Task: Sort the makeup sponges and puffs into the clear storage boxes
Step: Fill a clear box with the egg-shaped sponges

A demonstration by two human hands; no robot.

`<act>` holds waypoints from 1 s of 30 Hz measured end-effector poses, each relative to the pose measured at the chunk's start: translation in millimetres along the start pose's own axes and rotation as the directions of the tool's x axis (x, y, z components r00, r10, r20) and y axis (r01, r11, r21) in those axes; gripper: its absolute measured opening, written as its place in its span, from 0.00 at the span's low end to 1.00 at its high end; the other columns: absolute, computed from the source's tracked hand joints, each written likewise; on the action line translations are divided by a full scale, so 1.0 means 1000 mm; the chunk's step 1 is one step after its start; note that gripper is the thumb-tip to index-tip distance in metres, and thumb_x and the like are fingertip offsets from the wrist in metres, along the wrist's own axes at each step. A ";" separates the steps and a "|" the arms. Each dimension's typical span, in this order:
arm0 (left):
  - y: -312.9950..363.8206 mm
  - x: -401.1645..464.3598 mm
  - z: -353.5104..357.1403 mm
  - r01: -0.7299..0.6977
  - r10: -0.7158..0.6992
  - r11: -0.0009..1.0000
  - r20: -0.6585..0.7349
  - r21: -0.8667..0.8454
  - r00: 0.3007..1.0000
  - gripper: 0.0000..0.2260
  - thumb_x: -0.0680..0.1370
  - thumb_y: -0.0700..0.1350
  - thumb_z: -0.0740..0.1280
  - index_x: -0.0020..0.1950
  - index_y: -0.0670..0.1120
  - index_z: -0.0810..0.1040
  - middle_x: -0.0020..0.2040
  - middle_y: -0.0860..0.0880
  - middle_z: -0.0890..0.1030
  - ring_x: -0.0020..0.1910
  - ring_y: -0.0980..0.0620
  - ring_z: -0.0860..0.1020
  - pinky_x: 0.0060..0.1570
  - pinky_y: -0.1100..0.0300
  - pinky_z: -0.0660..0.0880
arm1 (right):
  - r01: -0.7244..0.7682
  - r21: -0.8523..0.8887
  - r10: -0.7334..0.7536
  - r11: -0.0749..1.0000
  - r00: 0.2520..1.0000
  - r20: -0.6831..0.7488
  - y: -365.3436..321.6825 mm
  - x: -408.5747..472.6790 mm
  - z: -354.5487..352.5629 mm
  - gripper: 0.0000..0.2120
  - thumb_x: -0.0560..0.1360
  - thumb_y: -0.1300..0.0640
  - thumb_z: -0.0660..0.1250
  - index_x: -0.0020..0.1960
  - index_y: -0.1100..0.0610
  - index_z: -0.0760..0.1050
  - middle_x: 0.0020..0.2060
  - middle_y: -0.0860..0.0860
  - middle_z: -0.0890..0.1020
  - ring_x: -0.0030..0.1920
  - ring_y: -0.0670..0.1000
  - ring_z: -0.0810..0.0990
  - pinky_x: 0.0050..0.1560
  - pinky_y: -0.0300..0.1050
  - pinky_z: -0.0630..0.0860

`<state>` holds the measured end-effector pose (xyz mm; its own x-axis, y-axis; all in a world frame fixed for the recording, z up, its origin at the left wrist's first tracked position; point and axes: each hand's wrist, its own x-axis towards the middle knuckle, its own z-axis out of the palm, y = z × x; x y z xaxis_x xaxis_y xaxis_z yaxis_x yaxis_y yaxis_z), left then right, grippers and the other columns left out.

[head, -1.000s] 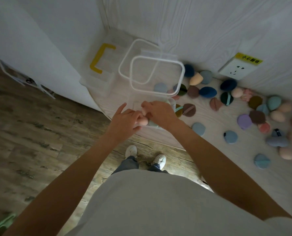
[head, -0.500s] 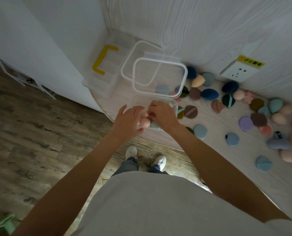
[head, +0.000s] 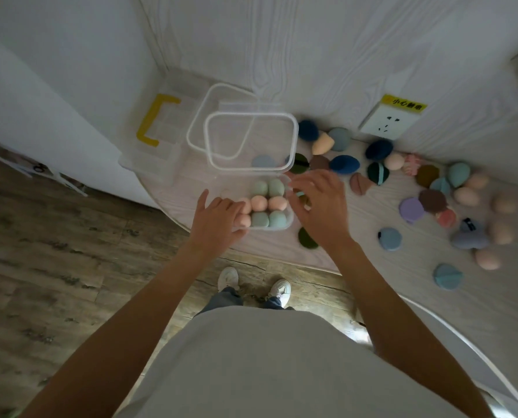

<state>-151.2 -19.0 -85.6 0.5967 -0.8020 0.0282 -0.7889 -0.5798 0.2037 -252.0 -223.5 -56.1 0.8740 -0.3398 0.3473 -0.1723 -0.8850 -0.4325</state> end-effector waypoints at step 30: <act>0.016 0.004 0.003 0.174 -0.172 0.983 0.047 -0.065 0.984 0.26 0.62 0.48 0.79 0.58 0.45 0.80 0.53 0.44 0.80 0.54 0.41 0.76 0.62 0.31 0.56 | -0.347 0.261 0.325 0.901 0.937 0.125 0.059 0.014 -0.035 0.08 0.73 0.64 0.67 0.51 0.63 0.72 0.51 0.58 0.73 0.47 0.50 0.70 0.50 0.47 0.71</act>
<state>-161.6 -31.9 -85.6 0.7156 -0.6965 -0.0533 -0.6615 -0.7002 0.2687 -265.9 -291.7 -47.2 0.8201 -0.5665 0.0808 -0.3402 -0.5962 -0.7272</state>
